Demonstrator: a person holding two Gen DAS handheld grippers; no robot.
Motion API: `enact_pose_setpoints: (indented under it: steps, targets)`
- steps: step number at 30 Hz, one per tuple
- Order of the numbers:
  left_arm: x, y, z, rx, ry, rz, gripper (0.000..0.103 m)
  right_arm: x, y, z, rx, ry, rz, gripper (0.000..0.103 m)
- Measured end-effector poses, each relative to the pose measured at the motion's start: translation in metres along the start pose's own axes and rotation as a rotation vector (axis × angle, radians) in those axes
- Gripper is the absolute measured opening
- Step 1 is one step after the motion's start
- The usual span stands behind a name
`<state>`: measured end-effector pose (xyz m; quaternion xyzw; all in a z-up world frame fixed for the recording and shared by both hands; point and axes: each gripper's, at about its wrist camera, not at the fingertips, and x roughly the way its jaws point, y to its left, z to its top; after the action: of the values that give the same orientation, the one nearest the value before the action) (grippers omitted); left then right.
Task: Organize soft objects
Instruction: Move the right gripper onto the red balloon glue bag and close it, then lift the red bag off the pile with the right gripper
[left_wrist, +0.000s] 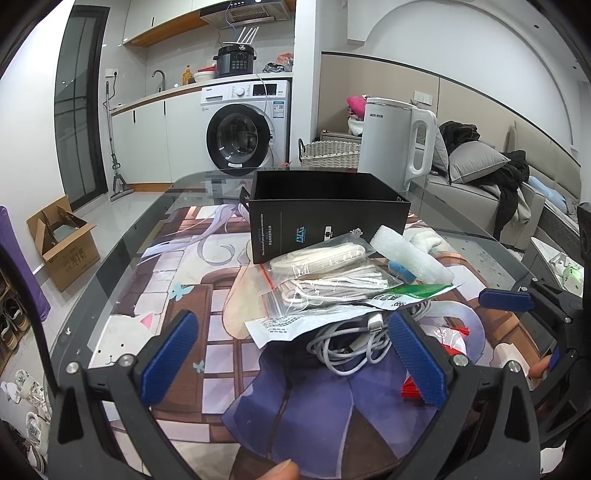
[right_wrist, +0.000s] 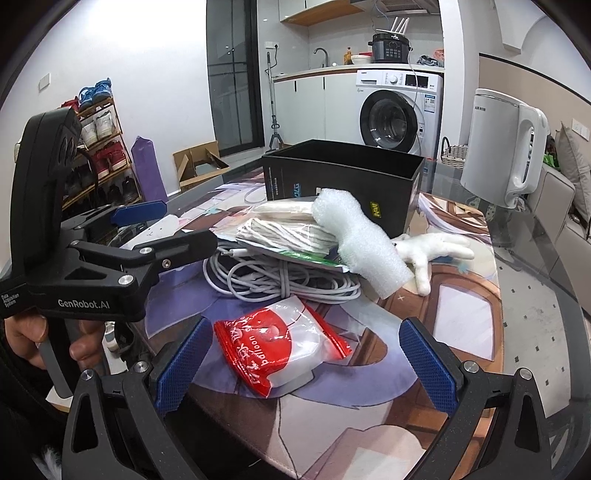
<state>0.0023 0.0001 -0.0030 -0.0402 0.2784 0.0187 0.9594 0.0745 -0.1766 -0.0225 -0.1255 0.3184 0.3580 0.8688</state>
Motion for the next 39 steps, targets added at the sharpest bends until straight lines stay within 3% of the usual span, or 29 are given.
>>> enact_pose_setpoints:
  steps: [17, 29, 39]
  targets:
    - [0.007, -0.001, -0.002, -0.001, 0.042, -0.039, 0.103, 0.025, 0.009, -0.012, -0.017, 0.1, -0.013, 0.103]
    - [0.007, 0.003, -0.001, -0.008, 0.05, -0.045, 0.103, 0.029, 0.008, -0.009, 0.007, 0.077, -0.019, 0.102]
    - [0.007, 0.001, -0.001, 0.001, 0.056, -0.052, 0.103, 0.025, 0.019, -0.01, -0.029, 0.051, 0.037, 0.065]
